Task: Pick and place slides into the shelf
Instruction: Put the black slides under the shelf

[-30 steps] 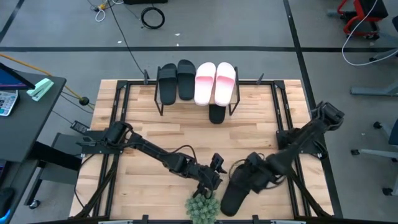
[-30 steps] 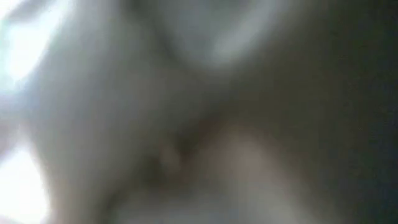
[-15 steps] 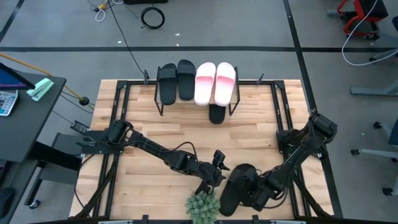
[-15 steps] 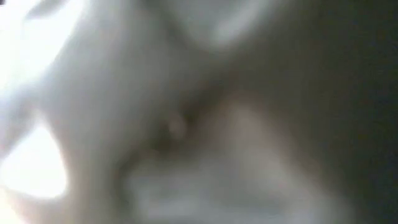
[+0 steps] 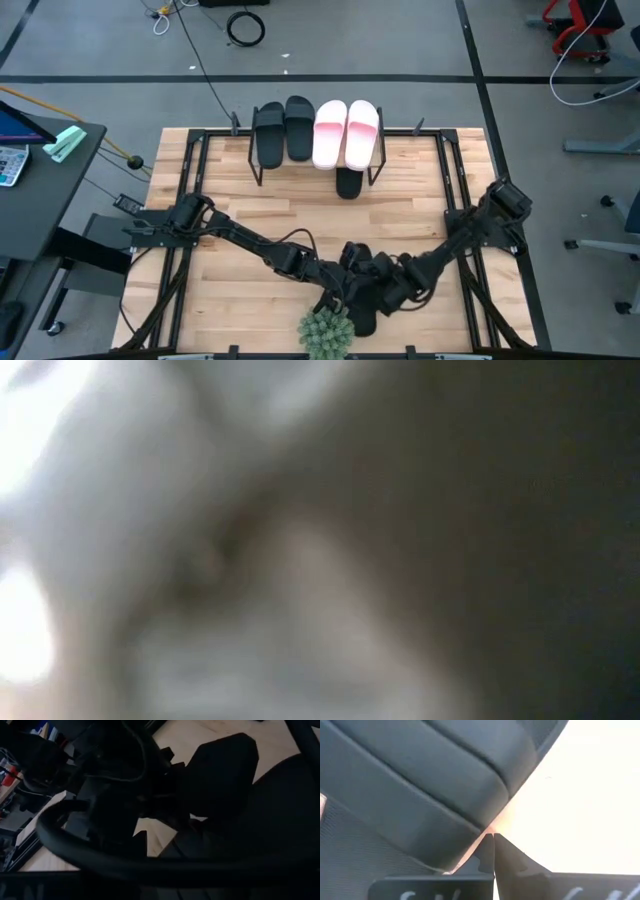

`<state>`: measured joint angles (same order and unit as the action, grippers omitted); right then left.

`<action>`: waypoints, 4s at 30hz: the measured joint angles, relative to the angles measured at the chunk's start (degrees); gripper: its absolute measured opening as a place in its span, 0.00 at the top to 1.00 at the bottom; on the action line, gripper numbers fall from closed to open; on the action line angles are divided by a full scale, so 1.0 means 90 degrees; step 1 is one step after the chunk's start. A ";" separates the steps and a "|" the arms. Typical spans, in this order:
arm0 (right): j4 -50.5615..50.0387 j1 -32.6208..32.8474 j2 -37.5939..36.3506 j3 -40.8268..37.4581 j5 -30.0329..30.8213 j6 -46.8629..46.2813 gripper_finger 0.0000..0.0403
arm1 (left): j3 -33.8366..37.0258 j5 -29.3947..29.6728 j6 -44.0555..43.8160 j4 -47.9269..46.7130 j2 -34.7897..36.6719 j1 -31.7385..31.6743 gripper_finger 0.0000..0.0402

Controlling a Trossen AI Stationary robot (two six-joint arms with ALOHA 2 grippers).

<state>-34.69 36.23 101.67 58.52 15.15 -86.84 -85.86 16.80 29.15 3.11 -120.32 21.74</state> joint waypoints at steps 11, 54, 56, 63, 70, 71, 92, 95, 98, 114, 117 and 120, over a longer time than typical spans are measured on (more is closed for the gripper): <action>0.0012 -0.0091 -0.0140 0.0025 -0.0131 0.0488 1.00 | -0.0002 0.0007 -0.0675 -0.0647 -0.0001 0.0107 0.50; 0.0605 -0.0765 -0.0056 0.0388 0.0816 0.2296 1.00 | -0.0007 0.1128 -0.1938 -0.1575 -0.0001 -0.0316 0.52; 0.0570 -0.0608 -0.0058 0.0382 0.0814 0.2036 1.00 | -0.0007 0.1132 -0.1952 -0.1645 -0.0001 -0.0333 0.52; 0.1110 -0.0249 -0.0063 0.0384 0.1123 0.1998 1.00 | -0.0005 0.1189 -0.2008 -0.1742 -0.0001 -0.0387 0.52; 0.1065 -0.0535 -0.0057 0.0364 0.1570 0.2561 1.00 | -0.0002 0.1222 -0.2030 -0.2048 0.0035 -0.0525 0.53; 0.0930 -0.0568 -0.0056 0.0364 0.1575 0.2593 1.00 | -0.0002 0.1225 -0.2026 -0.2131 0.0034 -0.0555 0.53; 0.0492 -0.0347 -0.0068 0.0396 0.1655 0.2272 1.00 | 0.0002 0.2281 -0.2145 -0.2858 -0.0013 -0.1048 0.86; 0.0480 -0.0325 -0.0068 0.0396 0.1655 0.2293 1.00 | -0.0007 0.2358 -0.2148 -0.3012 -0.0006 -0.1078 0.96; 0.0478 -0.0269 -0.0068 0.0396 0.1680 0.2301 1.00 | -0.0007 0.2571 -0.2227 -0.3146 -0.0001 -0.1035 0.95; 0.0429 -0.0168 -0.0068 0.0396 0.1898 0.2323 0.99 | 0.0005 0.2980 -0.4171 -0.5773 0.1252 -0.0654 0.97; 0.0429 -0.0168 -0.0068 0.0396 0.1899 0.2301 0.99 | 0.0000 0.2999 -0.3930 -0.5763 0.1179 -0.0880 0.97; 0.0445 -0.0168 -0.0068 0.0396 0.1897 0.2292 0.99 | 0.0010 0.2964 -0.3920 -0.5935 0.1096 -0.1204 0.97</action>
<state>-30.69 34.72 101.06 62.08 32.23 -66.22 -85.78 43.48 -6.13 -50.30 -110.46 10.90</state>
